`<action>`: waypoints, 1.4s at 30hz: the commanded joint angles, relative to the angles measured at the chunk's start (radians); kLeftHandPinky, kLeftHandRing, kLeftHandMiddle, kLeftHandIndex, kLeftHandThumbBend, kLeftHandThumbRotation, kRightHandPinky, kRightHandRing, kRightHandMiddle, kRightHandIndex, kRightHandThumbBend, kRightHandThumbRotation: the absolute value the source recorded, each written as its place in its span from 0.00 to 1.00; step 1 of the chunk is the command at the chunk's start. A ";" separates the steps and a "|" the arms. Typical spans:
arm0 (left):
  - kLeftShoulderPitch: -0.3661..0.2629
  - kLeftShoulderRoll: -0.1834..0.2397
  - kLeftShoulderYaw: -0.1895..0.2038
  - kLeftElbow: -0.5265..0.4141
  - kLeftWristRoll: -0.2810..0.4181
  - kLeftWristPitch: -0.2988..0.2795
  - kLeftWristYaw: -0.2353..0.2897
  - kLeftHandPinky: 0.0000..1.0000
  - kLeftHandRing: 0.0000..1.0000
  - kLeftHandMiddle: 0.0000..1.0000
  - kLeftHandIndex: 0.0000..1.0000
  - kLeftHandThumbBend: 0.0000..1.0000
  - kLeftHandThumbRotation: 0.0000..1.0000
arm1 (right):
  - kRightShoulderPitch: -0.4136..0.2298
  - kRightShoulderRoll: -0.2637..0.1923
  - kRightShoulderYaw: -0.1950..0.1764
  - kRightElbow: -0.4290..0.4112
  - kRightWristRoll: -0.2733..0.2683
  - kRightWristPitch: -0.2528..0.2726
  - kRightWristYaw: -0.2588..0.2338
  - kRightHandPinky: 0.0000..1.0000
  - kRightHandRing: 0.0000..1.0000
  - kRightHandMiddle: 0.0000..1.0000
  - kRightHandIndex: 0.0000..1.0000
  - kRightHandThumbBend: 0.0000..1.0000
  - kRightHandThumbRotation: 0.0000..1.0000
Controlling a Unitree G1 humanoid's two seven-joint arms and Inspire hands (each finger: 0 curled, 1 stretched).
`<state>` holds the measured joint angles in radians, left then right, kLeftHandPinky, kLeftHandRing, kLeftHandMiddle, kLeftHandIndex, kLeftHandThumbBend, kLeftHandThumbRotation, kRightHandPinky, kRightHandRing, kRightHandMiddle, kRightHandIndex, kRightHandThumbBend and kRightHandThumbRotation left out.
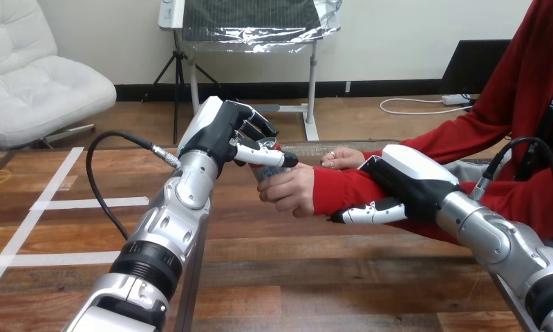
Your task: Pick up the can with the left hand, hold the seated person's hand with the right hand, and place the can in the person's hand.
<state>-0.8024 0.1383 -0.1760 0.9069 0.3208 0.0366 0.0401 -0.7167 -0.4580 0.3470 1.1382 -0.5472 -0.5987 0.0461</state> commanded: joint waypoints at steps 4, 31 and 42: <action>-0.070 0.008 0.024 -0.068 -0.027 -0.020 0.000 0.45 0.53 0.56 0.53 0.72 0.00 | -0.138 0.081 -0.029 -0.088 0.052 -0.060 -0.023 0.24 0.28 0.32 0.38 0.59 0.58; -0.003 0.033 0.055 -0.139 -0.071 -0.047 -0.020 0.62 0.71 0.73 0.74 0.70 0.48 | -0.124 0.065 -0.028 -0.095 0.065 -0.053 -0.021 0.26 0.29 0.33 0.37 0.61 0.60; 0.045 0.044 0.061 -0.206 -0.087 -0.046 -0.032 0.70 0.76 0.77 0.79 0.71 0.65 | -0.117 0.055 -0.021 -0.113 0.065 -0.025 0.006 0.29 0.34 0.39 0.41 0.70 0.61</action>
<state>-0.7671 0.1544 -0.1349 0.7784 0.2413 0.0093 0.0134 -0.7373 -0.4613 0.3380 1.0963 -0.5084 -0.6088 0.0432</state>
